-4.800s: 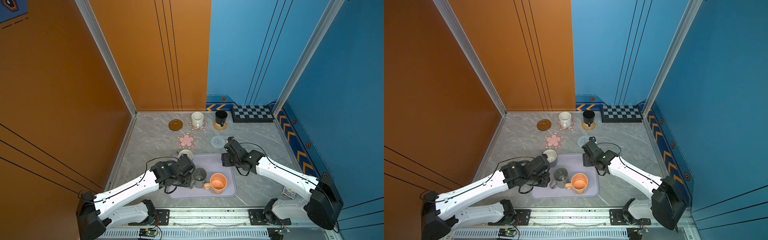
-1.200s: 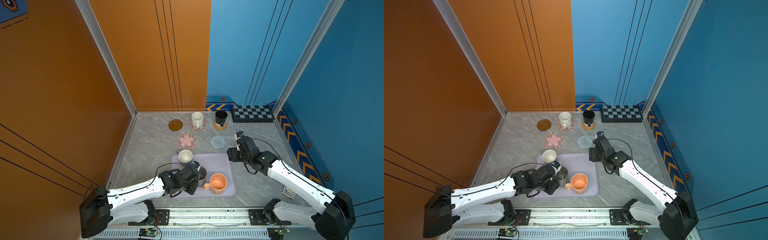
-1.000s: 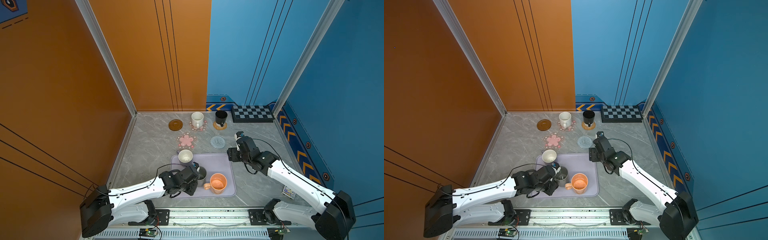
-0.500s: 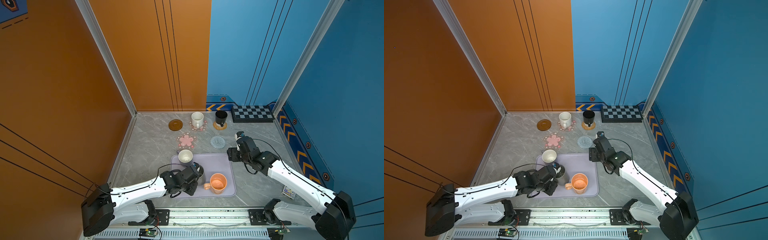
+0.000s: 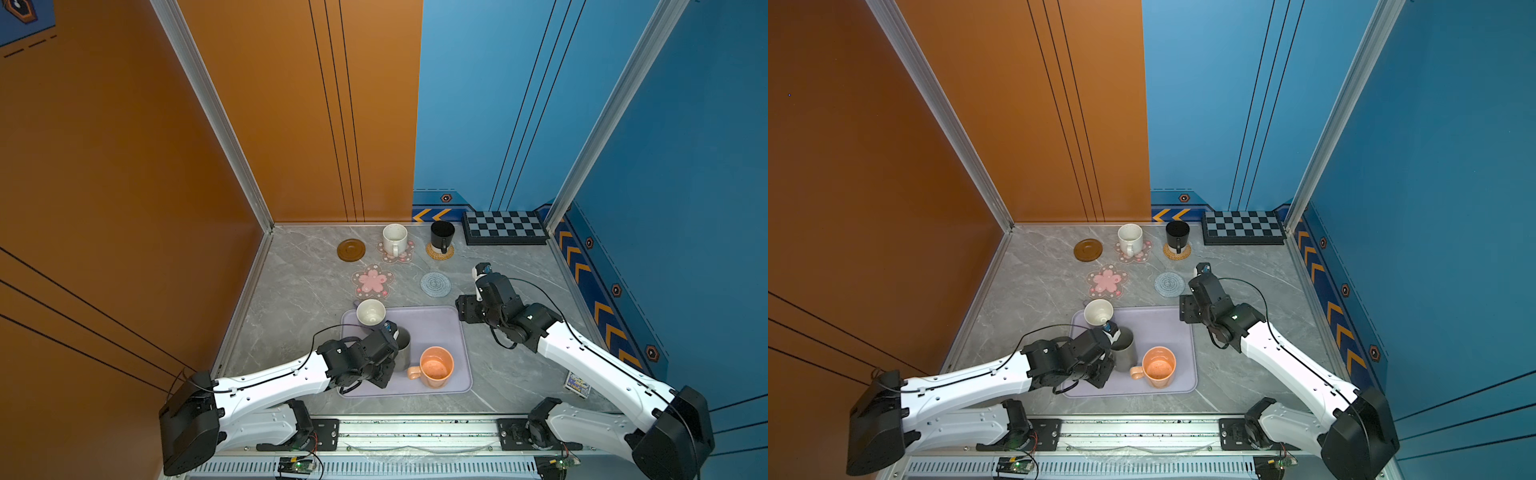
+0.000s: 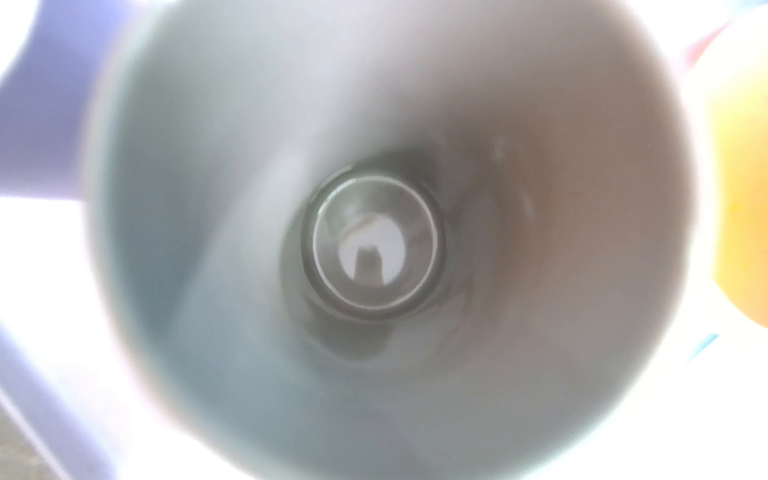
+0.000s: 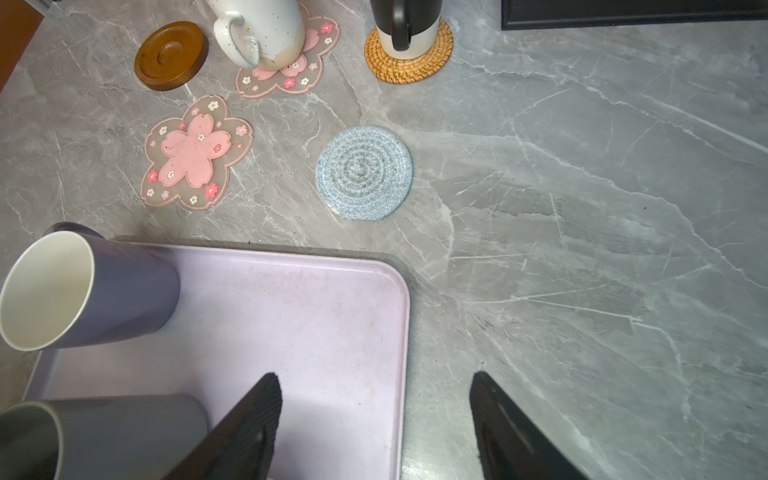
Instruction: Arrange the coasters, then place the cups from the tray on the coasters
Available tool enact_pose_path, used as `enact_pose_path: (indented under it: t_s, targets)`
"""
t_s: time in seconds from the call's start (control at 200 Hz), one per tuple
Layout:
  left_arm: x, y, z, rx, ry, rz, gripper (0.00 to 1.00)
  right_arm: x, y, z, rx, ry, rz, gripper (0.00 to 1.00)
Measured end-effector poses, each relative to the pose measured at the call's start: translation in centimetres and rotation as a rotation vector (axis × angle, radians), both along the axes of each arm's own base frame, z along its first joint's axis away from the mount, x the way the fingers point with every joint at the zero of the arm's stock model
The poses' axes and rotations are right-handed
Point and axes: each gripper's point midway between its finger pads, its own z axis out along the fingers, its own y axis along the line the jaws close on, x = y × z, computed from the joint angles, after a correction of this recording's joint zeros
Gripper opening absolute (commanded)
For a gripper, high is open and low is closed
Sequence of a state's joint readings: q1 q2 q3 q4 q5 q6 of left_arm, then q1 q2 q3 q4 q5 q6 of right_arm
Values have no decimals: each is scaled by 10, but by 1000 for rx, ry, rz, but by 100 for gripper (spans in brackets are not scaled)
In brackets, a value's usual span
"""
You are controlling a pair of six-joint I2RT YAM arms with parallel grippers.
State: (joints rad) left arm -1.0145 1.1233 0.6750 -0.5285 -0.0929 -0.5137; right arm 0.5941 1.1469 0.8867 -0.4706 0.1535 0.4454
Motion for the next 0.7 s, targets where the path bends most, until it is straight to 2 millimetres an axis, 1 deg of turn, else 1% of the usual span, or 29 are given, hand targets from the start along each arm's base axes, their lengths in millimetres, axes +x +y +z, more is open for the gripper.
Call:
enact_pose_path:
  t_s: [0.12, 0.23, 0.611, 0.701]
  targets:
    - [1, 1, 8, 5, -13, -6, 0, 0, -2, 1, 2, -3, -5, 74]
    - [1, 2, 12, 16, -17, -15, 0, 0, -4, 2, 5, -7, -11, 74]
    - [0, 4, 9, 33, -5, -17, 0, 0, -10, -3, 0, 1, -26, 74]
    - [-2, 6, 5, 37, 5, -9, 14, -2, -11, -5, -2, 4, -27, 74]
